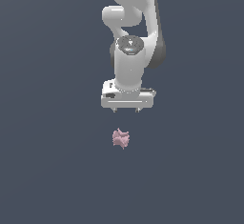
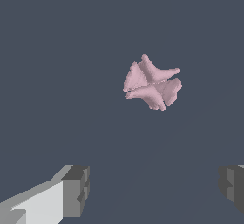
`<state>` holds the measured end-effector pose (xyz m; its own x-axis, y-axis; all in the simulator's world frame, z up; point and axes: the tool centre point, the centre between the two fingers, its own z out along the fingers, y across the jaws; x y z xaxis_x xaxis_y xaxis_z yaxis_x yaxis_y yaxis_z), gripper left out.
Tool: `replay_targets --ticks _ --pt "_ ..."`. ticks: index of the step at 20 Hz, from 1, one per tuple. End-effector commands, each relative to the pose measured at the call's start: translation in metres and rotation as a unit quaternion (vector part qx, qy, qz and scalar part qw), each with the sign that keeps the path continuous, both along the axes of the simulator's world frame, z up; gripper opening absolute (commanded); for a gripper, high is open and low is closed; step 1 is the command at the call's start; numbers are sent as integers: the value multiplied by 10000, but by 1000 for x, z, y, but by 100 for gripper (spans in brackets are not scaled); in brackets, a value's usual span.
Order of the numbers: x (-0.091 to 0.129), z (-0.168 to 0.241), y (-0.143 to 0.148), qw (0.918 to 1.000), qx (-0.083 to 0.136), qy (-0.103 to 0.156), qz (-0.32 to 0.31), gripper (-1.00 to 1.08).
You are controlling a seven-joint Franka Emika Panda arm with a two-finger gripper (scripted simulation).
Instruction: Pick up the object and move it to a goal position.
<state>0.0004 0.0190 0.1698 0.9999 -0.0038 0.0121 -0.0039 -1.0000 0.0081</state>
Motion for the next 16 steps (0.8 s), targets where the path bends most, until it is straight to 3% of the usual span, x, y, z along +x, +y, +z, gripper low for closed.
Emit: replay_targets --ticks 1,16 --pt "0 0 0 10000 0 0 0 100" --pt "-6 4 20 9999 -47 29 151 100"
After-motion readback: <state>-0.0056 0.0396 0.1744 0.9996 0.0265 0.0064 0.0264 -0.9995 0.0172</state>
